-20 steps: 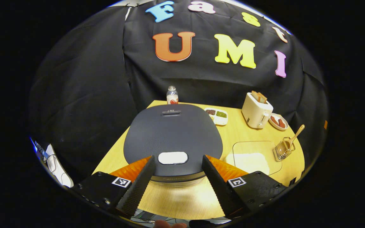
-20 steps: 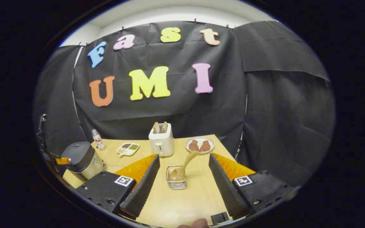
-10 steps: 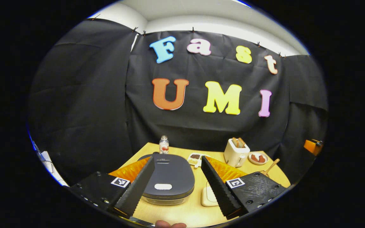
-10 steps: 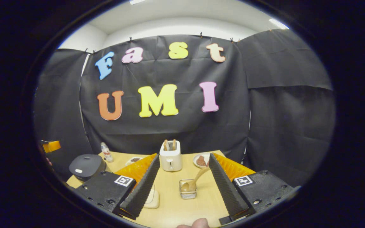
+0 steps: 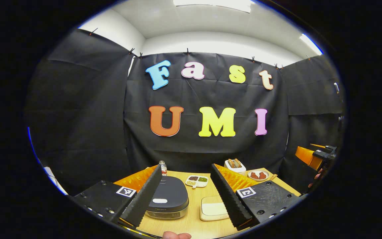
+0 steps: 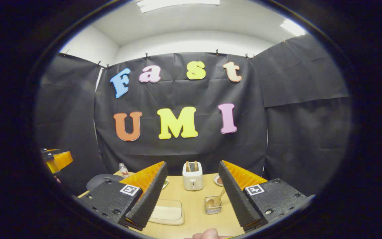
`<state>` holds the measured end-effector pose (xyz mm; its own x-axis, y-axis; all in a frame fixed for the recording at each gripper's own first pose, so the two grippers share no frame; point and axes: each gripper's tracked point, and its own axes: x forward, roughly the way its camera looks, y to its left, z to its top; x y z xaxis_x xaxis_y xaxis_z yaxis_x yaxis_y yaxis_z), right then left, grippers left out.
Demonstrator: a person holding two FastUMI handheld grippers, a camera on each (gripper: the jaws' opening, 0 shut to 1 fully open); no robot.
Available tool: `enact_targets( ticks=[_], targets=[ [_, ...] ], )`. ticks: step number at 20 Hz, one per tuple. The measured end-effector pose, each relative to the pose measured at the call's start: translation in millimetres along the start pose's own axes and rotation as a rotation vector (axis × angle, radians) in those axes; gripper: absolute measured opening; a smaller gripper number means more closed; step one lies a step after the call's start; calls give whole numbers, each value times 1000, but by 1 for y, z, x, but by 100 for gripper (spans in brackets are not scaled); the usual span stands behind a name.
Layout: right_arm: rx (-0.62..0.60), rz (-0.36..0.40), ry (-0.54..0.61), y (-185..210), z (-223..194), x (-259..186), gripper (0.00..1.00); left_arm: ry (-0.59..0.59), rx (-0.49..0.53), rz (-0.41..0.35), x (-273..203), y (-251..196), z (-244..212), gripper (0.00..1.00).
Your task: Close the left gripper, press the button to open the rice cooker; take a wooden spoon from the chopstick holder with the right hand, scoop a spoonful of rice and pour it into the rice cooker, then put the wooden spoon back into the chopstick holder.
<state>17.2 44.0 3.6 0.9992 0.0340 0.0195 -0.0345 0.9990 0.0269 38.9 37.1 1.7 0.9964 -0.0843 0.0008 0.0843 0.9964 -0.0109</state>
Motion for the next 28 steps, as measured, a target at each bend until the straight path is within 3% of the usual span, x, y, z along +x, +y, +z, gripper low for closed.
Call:
enact_targets(
  ticks=[8, 28],
  targets=[
    [-52, 47, -13, 28, -4, -19, 100, -58, 42, -28, -12, -16, 3, 95],
    [-60, 31, 30, 27, -15, -13, 100, -39, 31, -47, -8, -21, -1, 94]
  ],
)
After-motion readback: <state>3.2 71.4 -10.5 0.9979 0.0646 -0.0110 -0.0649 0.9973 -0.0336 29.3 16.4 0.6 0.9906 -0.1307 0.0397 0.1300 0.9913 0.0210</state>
